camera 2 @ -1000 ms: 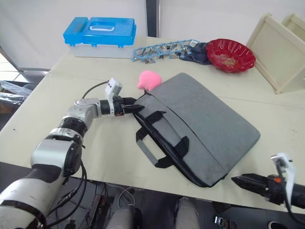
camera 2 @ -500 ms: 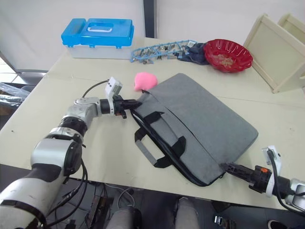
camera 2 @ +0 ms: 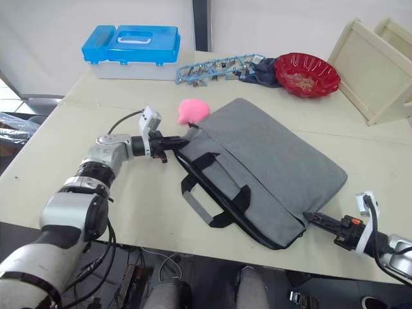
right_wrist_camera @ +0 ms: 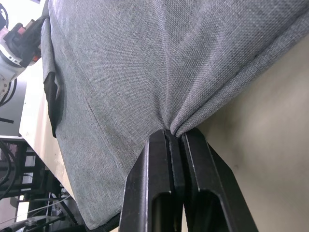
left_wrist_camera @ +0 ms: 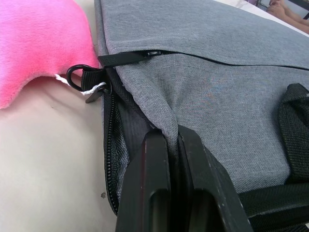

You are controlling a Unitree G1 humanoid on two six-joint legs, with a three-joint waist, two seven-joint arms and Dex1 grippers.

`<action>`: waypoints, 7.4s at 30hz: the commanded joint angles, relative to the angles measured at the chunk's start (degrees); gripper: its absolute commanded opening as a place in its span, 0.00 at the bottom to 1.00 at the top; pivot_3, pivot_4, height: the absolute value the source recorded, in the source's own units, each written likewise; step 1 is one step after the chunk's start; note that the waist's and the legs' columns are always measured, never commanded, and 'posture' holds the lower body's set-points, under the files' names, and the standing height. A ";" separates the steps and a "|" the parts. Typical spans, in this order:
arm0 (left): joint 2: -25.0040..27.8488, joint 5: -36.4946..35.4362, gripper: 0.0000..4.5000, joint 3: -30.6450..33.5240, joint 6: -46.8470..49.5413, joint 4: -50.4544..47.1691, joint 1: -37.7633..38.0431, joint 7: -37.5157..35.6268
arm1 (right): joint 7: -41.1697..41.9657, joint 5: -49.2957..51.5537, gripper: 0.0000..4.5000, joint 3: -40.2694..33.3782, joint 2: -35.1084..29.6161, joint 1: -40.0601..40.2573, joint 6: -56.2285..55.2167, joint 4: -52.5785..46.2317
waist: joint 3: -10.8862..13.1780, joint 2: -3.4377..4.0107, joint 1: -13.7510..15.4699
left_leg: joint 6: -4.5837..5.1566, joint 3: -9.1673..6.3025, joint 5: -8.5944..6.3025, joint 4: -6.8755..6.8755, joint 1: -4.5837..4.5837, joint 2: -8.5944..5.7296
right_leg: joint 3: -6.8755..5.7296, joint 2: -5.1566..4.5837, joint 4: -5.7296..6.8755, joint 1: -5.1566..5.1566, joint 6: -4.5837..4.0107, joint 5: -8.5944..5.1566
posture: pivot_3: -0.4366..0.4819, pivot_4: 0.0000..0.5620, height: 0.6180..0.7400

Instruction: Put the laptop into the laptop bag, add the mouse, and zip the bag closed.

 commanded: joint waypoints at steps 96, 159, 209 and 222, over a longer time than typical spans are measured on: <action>30.59 -21.18 1.00 32.28 12.63 -56.57 57.31 7.72 | 20.88 -43.51 0.02 47.12 26.90 -56.39 -65.81 40.78 | 0.04 0.77 -5.12 | -0.12 0.20 -0.02 -0.13 -0.06 0.09 | 0.06 0.01 0.71 -0.66 -0.07 -0.05 | 0.48 0.27 1.00; 38.38 -16.10 0.02 17.26 40.53 -77.23 59.62 -15.12 | 13.12 -50.41 0.00 48.05 32.98 -49.44 -71.89 44.55 | -0.61 0.09 -7.29 | -0.37 0.11 0.09 -0.74 1.29 0.29 | 0.06 0.06 0.86 0.33 -0.49 -0.34 | 0.48 0.27 1.00; 49.00 -21.25 0.99 -25.22 23.33 -58.23 28.95 -30.58 | 13.88 -50.86 0.00 47.99 32.81 -49.73 -72.00 45.39 | -0.83 0.02 -5.23 | -1.16 1.08 -0.15 -0.94 1.93 1.22 | 0.66 1.18 1.22 0.14 -1.36 -0.83 | 0.48 0.27 1.00; 54.87 -26.97 0.99 -27.46 21.31 -64.88 35.97 -30.58 | 13.43 -50.71 0.00 47.92 33.08 -49.30 -71.48 44.78 | -0.81 0.08 -4.45 | -1.12 1.37 -0.16 -0.95 1.95 1.24 | 0.97 1.20 1.24 0.03 -1.36 -0.83 | 0.48 0.27 1.00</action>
